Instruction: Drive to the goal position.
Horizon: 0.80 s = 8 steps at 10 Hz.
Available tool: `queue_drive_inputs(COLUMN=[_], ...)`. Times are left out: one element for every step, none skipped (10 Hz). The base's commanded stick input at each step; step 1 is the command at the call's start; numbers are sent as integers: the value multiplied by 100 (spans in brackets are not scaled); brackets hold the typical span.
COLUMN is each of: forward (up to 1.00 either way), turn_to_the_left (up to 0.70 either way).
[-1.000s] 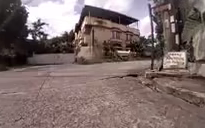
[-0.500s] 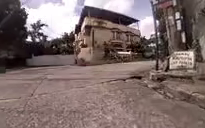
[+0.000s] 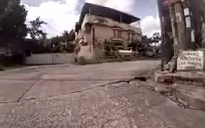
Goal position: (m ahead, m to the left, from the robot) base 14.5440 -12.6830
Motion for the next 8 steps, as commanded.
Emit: queue_drive_inputs(forward=[70,70,70,70,70,70,70,70], turn_to_the_left=[0,1,1,1,1,1,1,1])
